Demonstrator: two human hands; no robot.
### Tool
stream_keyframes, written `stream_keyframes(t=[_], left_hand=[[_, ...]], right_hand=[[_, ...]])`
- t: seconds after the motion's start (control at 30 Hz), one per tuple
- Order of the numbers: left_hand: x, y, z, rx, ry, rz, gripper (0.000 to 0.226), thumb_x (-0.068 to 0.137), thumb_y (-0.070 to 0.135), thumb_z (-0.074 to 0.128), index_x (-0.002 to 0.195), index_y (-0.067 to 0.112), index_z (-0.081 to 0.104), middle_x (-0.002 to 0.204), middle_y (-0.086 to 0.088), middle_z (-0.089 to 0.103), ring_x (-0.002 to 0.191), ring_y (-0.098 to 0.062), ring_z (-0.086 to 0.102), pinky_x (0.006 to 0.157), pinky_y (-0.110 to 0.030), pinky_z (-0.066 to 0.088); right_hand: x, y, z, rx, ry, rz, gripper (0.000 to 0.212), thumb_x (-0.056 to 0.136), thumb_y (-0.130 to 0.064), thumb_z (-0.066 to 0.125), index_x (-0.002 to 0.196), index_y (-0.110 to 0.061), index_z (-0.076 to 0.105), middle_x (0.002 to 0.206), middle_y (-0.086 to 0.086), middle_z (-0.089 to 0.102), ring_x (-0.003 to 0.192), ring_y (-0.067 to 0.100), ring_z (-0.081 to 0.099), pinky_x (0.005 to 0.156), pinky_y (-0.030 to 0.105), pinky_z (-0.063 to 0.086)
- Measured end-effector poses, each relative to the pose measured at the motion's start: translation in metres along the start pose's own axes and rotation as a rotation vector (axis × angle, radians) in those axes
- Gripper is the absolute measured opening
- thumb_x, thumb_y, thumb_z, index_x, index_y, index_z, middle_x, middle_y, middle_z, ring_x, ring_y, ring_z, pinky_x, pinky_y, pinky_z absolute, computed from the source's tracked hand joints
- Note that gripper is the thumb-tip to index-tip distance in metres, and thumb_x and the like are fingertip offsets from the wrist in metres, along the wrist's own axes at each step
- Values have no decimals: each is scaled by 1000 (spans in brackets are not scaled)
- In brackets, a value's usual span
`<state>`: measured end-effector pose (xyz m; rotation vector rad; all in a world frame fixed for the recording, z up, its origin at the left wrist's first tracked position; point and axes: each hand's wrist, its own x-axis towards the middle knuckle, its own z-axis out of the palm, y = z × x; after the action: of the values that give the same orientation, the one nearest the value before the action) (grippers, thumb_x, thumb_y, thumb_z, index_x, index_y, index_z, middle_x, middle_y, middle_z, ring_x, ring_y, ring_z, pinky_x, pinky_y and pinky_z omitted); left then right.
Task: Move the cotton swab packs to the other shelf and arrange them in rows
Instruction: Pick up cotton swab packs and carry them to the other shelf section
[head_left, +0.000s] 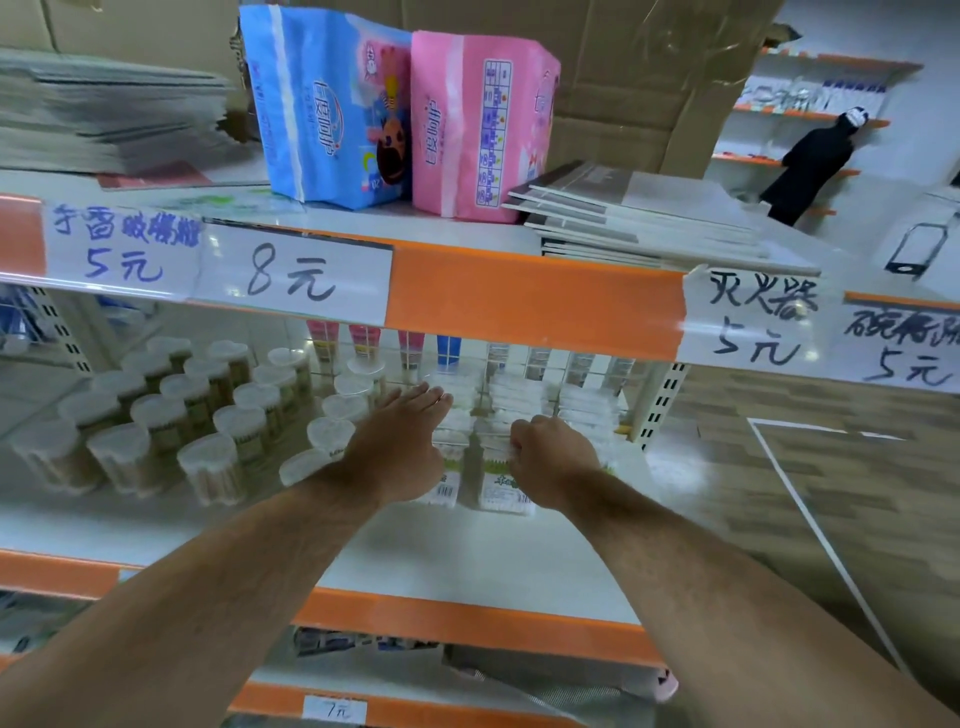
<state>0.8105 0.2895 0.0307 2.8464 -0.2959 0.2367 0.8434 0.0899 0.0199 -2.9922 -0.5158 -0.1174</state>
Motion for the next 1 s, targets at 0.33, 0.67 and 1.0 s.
stream_keyframes(t=[0.33,0.67,1.0], left_hand=[[3,17,-1,23,-72,74,76,89,18,49,158,17,16,164,1,14,151,-13,8,122,-32,5],[-16,27,-5,124,-82,100,72,95,30,42,158,19,9,166,2,7,152,-14,3,123,-37,6],[-98,15,-43,155,-79,-178,74,96,33,40,158,18,2,166,2,0,152,-13,3,121,-30,10]], right_hand=[[-24,-2,-17,53,41,87,39,90,-36,55,121,-14,61,118,6,63,111,24,55,86,38,54],[-50,-21,-35,50,-59,109,64,97,-58,37,149,-20,35,157,4,31,146,24,24,114,47,33],[-66,-78,-46,141,-144,-121,68,98,-60,29,152,-21,26,161,7,20,148,26,15,116,45,27]])
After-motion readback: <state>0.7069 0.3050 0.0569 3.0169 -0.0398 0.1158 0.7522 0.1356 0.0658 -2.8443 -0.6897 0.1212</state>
